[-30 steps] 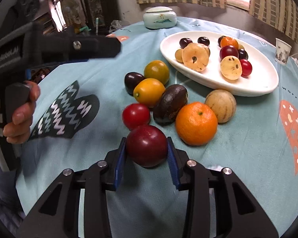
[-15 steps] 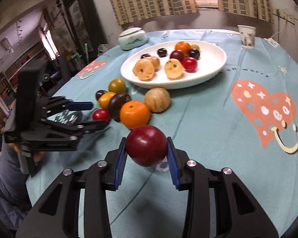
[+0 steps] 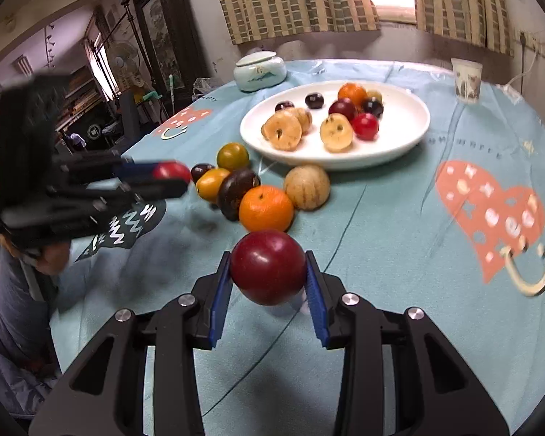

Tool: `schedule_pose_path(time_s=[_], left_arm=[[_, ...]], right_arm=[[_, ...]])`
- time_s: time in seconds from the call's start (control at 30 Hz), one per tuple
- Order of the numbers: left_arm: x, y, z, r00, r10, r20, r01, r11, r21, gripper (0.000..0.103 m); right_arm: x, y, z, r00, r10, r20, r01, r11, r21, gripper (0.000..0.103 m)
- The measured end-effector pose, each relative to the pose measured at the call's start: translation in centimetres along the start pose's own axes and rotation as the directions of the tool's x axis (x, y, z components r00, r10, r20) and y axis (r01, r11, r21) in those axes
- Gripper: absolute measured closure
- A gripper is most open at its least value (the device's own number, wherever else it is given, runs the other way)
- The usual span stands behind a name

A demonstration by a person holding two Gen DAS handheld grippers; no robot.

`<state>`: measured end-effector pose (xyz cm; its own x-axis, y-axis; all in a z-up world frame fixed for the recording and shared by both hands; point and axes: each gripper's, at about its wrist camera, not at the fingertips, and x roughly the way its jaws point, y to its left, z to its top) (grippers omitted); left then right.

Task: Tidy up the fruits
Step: 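Grasp a red apple with the right tool while the left tool grasps a red fruit, then carry the red apple and red fruit onto the white plate and open both tools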

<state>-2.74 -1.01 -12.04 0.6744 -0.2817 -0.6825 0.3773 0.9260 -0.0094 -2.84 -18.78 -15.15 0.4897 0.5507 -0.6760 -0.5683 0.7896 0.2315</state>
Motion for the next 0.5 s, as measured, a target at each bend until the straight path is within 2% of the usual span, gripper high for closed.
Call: schedule_pose_path(time_s=[0.13, 0.27, 0.43, 0.5], left_arm=[[0.6, 1.1, 4.8, 0.998, 0.053, 0.041, -0.052, 0.998, -0.018, 0.074], [5.2, 2.4, 9.1, 0.992, 0.125, -0.030, -0.126, 0.990, -0.062, 0.074], [11.1, 3.4, 11.2, 0.973, 0.186, -0.137, -0.197, 0.978, -0.070, 0.073], [12.7, 4.0, 11.5, 0.967, 0.194, -0.164, -0.209, 0.975, -0.079, 0.068]], right_arm=[[-0.9, -1.1, 4.5, 0.994, -0.031, 0.100, 0.032, 0.999, -0.007, 0.064], [1.3, -3.2, 9.3, 0.986, -0.093, 0.139, 0.089, 0.995, 0.032, 0.064], [6.2, -5.7, 12.7, 0.983, -0.157, 0.096, 0.152, 0.987, 0.059, 0.063], [8.2, -6.3, 13.6, 0.979, -0.197, 0.052, 0.195, 0.980, 0.049, 0.063]])
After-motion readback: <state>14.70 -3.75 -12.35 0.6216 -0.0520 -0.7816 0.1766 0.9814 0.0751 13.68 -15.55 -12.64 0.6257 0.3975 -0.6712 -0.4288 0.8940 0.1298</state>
